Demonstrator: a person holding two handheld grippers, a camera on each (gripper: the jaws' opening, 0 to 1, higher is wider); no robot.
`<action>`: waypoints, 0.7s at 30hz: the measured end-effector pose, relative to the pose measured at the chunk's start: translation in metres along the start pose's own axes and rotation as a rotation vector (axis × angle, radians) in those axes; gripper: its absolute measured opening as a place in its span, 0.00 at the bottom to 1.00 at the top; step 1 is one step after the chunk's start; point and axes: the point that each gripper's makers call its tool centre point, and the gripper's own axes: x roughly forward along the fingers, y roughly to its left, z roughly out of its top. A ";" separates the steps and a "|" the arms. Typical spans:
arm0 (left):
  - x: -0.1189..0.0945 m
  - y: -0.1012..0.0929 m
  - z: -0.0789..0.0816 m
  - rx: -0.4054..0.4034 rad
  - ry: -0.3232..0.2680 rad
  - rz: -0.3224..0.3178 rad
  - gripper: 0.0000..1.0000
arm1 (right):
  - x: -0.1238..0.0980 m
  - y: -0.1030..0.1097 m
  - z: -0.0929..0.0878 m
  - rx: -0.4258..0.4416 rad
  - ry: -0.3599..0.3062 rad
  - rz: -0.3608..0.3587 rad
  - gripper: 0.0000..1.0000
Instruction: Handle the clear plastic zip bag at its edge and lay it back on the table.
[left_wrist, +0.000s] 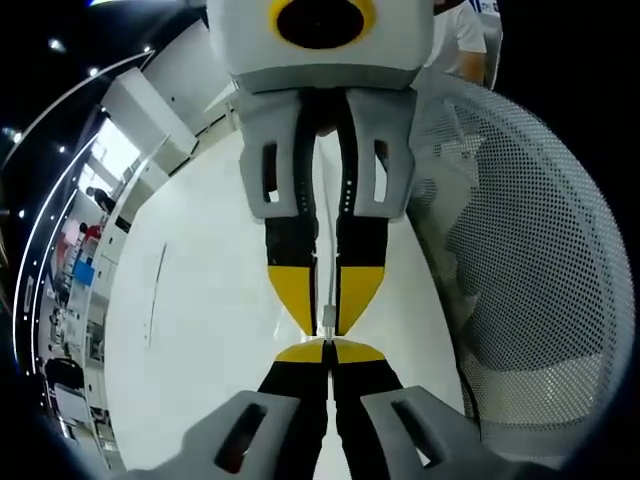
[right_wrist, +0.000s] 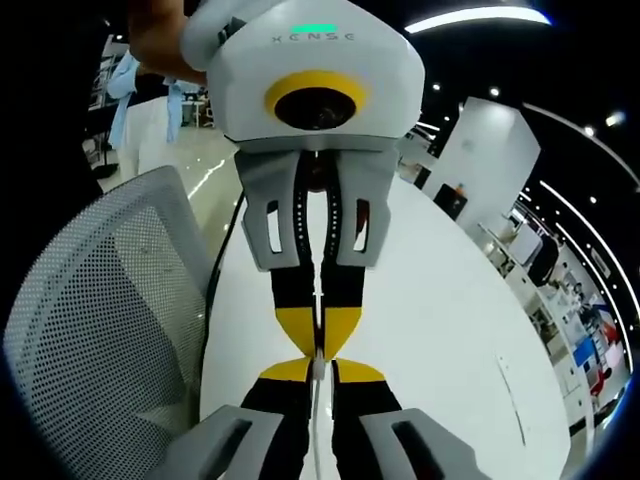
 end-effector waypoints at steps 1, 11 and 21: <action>0.000 0.000 0.001 0.001 -0.003 -0.003 0.00 | 0.000 0.000 0.000 -0.004 0.002 0.000 0.02; 0.000 0.000 0.000 -0.014 0.002 0.000 0.00 | 0.001 0.000 -0.001 -0.006 0.010 0.002 0.00; 0.001 0.001 0.000 -0.024 0.004 -0.002 0.00 | 0.001 -0.002 -0.003 -0.002 0.015 -0.001 0.00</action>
